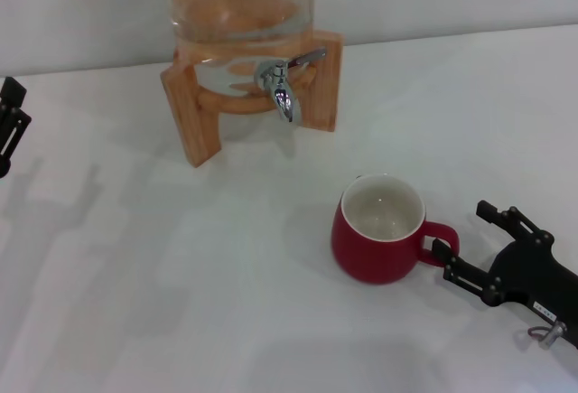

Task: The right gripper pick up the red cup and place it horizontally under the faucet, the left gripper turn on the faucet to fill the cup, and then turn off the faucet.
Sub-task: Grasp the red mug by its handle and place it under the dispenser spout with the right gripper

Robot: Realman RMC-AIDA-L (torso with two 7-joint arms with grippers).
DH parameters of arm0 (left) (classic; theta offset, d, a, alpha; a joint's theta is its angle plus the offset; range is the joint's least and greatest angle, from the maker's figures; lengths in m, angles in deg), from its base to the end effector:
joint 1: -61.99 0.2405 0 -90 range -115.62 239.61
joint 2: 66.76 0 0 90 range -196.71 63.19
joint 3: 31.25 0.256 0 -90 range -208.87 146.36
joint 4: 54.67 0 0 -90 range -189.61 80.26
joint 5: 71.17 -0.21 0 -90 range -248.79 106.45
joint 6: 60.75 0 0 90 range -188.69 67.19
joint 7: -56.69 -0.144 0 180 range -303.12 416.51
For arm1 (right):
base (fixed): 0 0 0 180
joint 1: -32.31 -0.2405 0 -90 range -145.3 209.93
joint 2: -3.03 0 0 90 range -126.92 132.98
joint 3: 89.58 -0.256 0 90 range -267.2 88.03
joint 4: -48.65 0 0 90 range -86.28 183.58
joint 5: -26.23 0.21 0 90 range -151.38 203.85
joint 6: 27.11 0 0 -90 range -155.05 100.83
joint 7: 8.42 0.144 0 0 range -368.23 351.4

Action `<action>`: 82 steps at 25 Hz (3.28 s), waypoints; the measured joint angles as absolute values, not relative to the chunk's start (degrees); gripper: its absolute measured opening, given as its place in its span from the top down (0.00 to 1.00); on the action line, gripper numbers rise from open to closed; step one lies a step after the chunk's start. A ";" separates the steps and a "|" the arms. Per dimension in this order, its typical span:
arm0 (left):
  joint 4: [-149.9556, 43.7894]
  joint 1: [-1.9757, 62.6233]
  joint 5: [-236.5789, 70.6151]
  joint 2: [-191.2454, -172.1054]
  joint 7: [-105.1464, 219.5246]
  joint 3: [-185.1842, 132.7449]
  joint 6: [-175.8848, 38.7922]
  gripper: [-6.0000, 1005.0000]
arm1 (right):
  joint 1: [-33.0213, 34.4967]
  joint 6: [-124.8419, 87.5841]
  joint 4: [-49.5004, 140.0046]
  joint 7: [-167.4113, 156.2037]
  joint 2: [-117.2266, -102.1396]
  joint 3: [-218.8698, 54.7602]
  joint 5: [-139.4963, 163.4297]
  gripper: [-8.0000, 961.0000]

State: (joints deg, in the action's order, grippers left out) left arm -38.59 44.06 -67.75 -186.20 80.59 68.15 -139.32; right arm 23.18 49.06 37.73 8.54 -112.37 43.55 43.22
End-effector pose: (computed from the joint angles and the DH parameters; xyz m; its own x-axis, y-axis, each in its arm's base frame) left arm -0.2966 0.3063 -0.0002 0.5416 -0.2052 0.8152 0.7276 -0.3711 -0.5769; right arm 0.3560 0.2168 -0.0441 0.7483 -0.0860 -0.6577 -0.6020 -0.5045 -0.6190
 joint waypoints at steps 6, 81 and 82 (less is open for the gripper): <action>-38.60 44.06 -67.74 -186.21 80.60 68.15 -139.32 0.14 | 23.18 48.53 37.57 8.54 -112.37 42.99 43.33 0.11; -38.59 44.41 -67.74 -186.29 81.09 68.94 -139.37 0.14 | 19.97 48.40 36.59 13.42 -112.28 43.83 41.97 0.83; -38.59 44.41 -67.74 -186.29 81.09 68.94 -139.37 0.14 | 19.86 48.38 36.59 13.47 -112.28 43.83 41.88 0.83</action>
State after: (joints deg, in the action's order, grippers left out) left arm -38.59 44.41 -67.74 -186.29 81.09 68.94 -139.37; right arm 19.86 48.38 36.59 13.47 -112.28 43.83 41.88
